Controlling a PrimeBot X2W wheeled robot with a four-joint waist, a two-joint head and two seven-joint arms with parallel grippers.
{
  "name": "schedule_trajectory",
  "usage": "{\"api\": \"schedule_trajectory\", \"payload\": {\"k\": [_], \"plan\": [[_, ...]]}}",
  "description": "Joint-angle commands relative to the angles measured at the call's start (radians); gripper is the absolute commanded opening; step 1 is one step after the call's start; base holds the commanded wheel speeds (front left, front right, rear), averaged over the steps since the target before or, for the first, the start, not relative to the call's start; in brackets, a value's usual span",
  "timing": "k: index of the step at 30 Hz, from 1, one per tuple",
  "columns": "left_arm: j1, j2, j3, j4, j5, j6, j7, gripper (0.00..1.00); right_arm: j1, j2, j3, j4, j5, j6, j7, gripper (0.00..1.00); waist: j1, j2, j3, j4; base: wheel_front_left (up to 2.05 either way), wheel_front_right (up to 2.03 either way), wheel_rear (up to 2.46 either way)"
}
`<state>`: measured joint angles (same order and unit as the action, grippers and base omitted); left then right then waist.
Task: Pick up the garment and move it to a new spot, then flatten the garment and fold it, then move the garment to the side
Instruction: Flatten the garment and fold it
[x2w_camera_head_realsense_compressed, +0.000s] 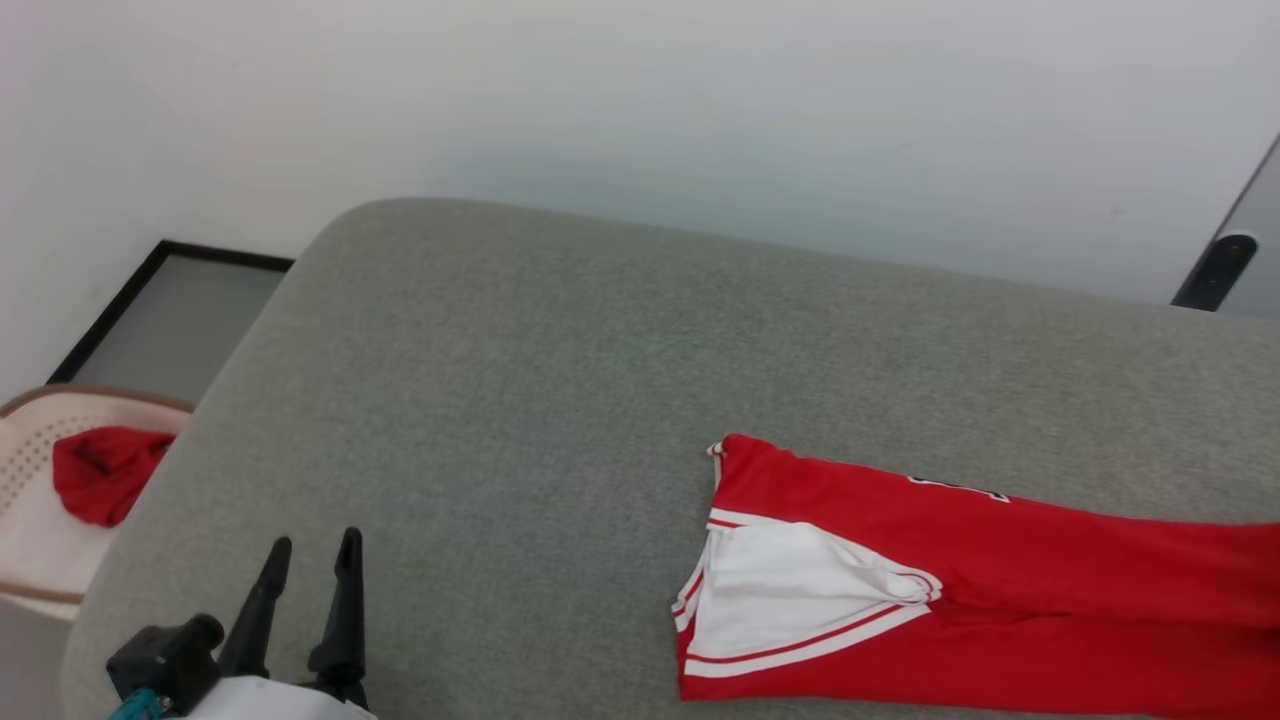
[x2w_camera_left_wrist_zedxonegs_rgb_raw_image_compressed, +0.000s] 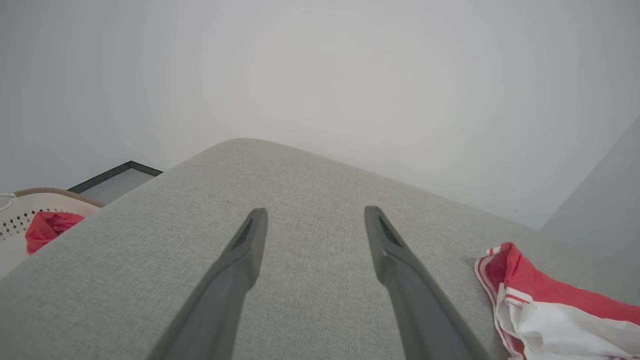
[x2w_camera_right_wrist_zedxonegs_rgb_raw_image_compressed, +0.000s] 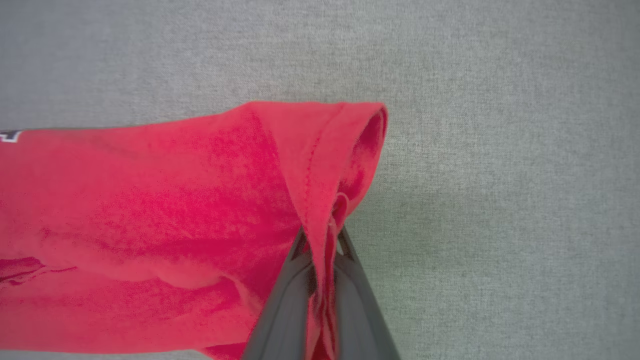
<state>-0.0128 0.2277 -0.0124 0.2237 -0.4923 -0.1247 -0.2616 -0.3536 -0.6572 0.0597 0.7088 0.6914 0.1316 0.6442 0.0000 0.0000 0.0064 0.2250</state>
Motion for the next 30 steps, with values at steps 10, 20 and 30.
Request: {"api": "schedule_trajectory", "payload": {"k": [10,20,30], "plan": [[0.027,0.007,0.001,0.028,-0.020,-0.006,-0.003,1.00,0.033,0.067,-0.016,-0.258,0.153,-0.002,0.076,0.00,0.0000,0.0000,-0.046,-0.050,0.00,0.00,0.00],[0.007,-0.004,-0.025,0.039,-0.031,-0.006,0.003,1.00,-0.017,0.272,-0.008,-0.470,0.095,-0.002,0.169,0.00,0.0000,0.0000,-0.056,-0.025,0.00,0.00,0.00],[-0.017,-0.018,-0.044,0.053,-0.032,-0.006,0.001,1.00,-0.063,0.469,0.041,-0.477,-0.018,-0.002,0.177,0.00,0.0000,0.0000,-0.045,0.033,0.00,0.00,0.00]]}}
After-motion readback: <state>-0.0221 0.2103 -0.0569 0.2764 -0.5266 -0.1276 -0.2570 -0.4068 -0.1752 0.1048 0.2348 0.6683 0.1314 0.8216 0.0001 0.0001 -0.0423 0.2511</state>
